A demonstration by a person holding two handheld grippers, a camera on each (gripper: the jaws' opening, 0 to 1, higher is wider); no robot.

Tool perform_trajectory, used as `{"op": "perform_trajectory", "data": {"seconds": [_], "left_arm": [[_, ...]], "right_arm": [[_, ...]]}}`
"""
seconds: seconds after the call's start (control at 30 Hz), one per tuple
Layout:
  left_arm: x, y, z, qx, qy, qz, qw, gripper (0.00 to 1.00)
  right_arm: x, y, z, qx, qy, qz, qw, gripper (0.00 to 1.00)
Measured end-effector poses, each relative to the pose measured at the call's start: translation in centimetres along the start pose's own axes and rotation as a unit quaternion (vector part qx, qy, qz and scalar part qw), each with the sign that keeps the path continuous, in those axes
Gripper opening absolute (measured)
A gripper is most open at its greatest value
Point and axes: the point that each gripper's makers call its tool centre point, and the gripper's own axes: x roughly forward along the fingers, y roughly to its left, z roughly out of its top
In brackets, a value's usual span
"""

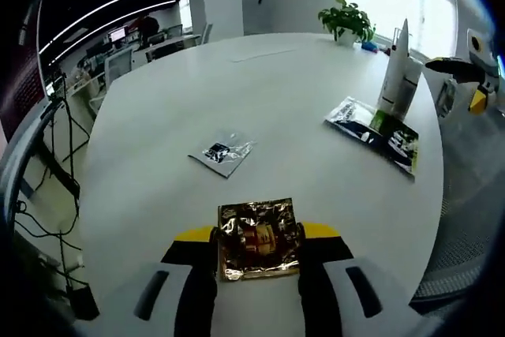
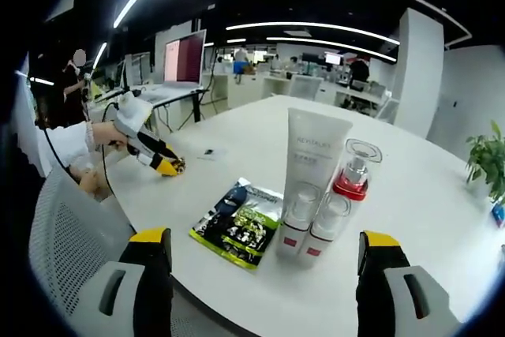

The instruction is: Arrange the skincare products in the storage area until every visible bottle or jar stands upright without overlapping.

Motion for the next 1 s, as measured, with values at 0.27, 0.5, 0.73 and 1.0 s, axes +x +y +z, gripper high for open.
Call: {"op": "perform_trajectory", "data": {"seconds": [0.27, 0.5, 0.73, 1.0], "left_arm": [[0.9, -1.7, 0.9, 0.071, 0.000, -0.048, 0.9964, 0.36], [1.7, -3.4, 1.7, 0.116, 0.003, -0.075, 0.9904, 0.36], [2.7, -4.5, 2.5, 0.150, 0.008, -0.099, 0.9837, 0.36], [4.1, -5.4, 3.3, 0.192, 0.008, -0.130, 0.9727, 0.35]], "right_arm": [[0.5, -0.2, -0.9, -0.003, 0.009, -0.003, 1.0000, 1.00], [1.0, -0.1, -1.7, 0.003, 0.005, -0.004, 1.0000, 1.00], [1.4, -0.3, -1.6, 0.005, 0.000, -0.007, 1.0000, 0.99], [1.6, -0.1, -1.7, 0.003, 0.001, -0.004, 1.0000, 0.99]]}}
